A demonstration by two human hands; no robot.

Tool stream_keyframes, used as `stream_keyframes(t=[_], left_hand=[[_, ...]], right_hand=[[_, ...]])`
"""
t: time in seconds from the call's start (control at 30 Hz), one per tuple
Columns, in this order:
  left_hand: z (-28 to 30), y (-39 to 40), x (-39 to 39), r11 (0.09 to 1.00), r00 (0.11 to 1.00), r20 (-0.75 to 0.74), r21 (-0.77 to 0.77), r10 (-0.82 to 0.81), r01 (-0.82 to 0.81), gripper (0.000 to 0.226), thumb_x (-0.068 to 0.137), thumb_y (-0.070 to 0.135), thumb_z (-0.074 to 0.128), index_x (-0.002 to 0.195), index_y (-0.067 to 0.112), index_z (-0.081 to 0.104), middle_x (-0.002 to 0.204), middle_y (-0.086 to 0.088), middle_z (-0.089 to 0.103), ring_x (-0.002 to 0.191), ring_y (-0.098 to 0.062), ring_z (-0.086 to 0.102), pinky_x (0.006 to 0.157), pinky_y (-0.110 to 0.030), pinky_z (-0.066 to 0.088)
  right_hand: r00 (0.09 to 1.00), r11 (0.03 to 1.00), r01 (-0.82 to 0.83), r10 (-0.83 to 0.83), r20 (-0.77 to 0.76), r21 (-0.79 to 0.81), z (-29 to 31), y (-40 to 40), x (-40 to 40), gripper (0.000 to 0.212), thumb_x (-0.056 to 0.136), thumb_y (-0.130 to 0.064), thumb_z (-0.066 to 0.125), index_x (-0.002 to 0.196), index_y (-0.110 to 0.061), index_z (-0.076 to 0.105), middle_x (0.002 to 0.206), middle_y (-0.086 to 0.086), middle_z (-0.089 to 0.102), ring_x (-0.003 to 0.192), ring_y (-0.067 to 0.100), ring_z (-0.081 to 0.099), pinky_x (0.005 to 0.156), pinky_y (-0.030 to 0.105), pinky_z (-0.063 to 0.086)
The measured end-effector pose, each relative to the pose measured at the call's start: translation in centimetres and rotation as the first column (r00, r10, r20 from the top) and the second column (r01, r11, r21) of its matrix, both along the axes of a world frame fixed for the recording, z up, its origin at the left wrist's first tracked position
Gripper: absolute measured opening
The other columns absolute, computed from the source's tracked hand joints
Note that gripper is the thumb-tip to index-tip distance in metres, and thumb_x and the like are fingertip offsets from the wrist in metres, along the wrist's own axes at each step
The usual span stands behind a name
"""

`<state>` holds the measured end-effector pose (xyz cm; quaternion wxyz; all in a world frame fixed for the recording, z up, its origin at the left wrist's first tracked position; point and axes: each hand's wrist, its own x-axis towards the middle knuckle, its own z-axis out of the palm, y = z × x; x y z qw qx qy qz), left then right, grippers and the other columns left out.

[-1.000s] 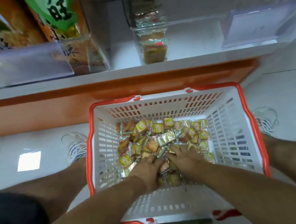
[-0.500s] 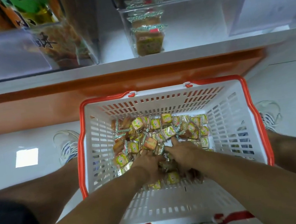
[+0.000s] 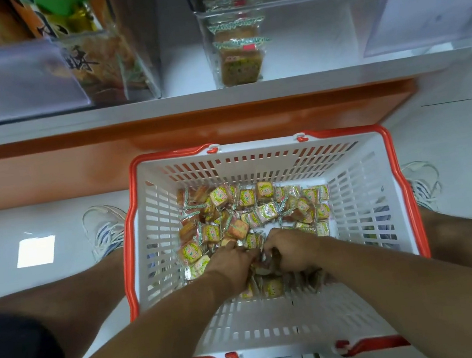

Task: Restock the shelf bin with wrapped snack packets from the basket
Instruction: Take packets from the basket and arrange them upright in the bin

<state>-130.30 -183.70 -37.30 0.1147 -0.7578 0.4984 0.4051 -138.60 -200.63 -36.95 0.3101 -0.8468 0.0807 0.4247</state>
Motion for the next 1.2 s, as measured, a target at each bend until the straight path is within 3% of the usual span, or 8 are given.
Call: stream_keyframes(t=[0.23,0.33,0.53,0.67,0.8,0.97,1.07,1.2], left_hand=[[0.5,0.3,-1.2,0.999,0.997,-0.065,0.017,0.043,-0.042,0.064,0.092,0.019,0.068,0.148,0.027,0.039,0.133,-0.009,0.057,0.119,-0.032,0.059,0.102,-0.044,0.05],[0.3,0.0,-2.1,0.999,0.999,-0.048,0.052,0.003,0.0,0.068,0.09,0.015,0.068,0.149,0.022,0.033,0.133,-0.011,0.056,0.115,-0.034,0.06,0.1,-0.046,0.049],[0.4,-0.2,-1.9,0.99,0.988,-0.075,-0.018,0.138,-0.14,0.049,0.089,0.017,0.065,0.133,0.026,0.047,0.112,-0.009,0.068,0.096,-0.03,0.069,0.08,-0.038,0.058],[1.0,-0.2,-1.6,0.954,0.954,-0.117,-0.086,0.277,-0.287,0.032,0.092,0.024,0.065,0.122,0.028,0.056,0.106,-0.003,0.073,0.091,-0.024,0.07,0.073,-0.029,0.051],[2.5,-0.5,-0.5,0.923,0.92,-0.193,-0.114,0.342,-0.367,0.028,0.089,0.025,0.07,0.116,0.027,0.06,0.107,-0.005,0.073,0.096,-0.027,0.07,0.082,-0.036,0.057],[6.8,-1.5,3.0,0.781,0.678,-0.51,-0.018,0.53,-0.625,0.019,0.088,0.029,0.081,0.099,0.024,0.066,0.088,0.01,0.07,0.078,-0.008,0.066,0.071,-0.023,0.055],[12.1,-2.9,5.9,0.71,0.539,-0.613,0.051,0.578,-0.702,0.023,0.087,0.035,0.081,0.104,0.022,0.073,0.081,0.014,0.073,0.065,0.002,0.064,0.057,-0.013,0.049],[19.9,-4.0,9.1,0.646,0.365,-0.734,0.129,0.572,-0.753,0.019,0.092,0.029,0.076,0.11,0.031,0.074,0.097,0.003,0.079,0.077,-0.009,0.074,0.059,-0.028,0.06]], right_hand=[[0.987,0.984,-0.155,0.151,-0.052,-0.084,0.9,0.9,-0.7,0.082,0.08,-0.035,0.079,0.148,-0.035,0.033,0.13,0.01,0.049,0.115,0.035,0.057,0.09,0.039,0.046],[0.972,0.957,-0.232,0.223,-0.069,-0.176,1.1,1.9,-1.0,0.089,0.069,-0.043,0.088,0.143,-0.029,0.041,0.129,0.011,0.053,0.114,0.035,0.058,0.094,0.041,0.047],[0.972,0.933,-0.07,0.143,0.185,-0.354,0.3,3.9,-3.4,0.049,0.093,-0.034,0.063,0.136,-0.019,0.045,0.12,0.009,0.064,0.111,0.033,0.06,0.086,0.038,0.048],[0.989,0.961,0.01,0.031,0.146,-0.276,0.4,2.8,-2.6,0.032,0.087,-0.035,0.062,0.118,-0.025,0.061,0.109,0.002,0.065,0.103,0.028,0.063,0.081,0.036,0.052],[0.99,0.982,0.143,-0.141,0.028,-0.126,0.9,1.4,-1.0,0.013,0.08,-0.024,0.065,0.092,-0.021,0.07,0.09,-0.001,0.069,0.086,0.022,0.065,0.072,0.03,0.053],[0.986,0.987,0.148,-0.143,0.084,-0.054,6.3,-2.7,2.8,0.009,0.082,-0.019,0.068,0.087,-0.024,0.074,0.097,-0.005,0.074,0.098,0.017,0.066,0.092,0.032,0.052],[0.971,0.982,0.185,-0.176,0.161,-0.046,12.7,-5.3,5.2,0.009,0.082,-0.02,0.073,0.091,-0.017,0.074,0.097,0.003,0.074,0.092,0.022,0.067,0.076,0.024,0.053],[0.955,0.973,0.232,-0.231,0.184,0.017,23.3,-7.2,6.0,0.019,0.076,-0.023,0.08,0.092,-0.016,0.074,0.08,-0.005,0.077,0.067,0.015,0.071,0.059,0.036,0.063]])
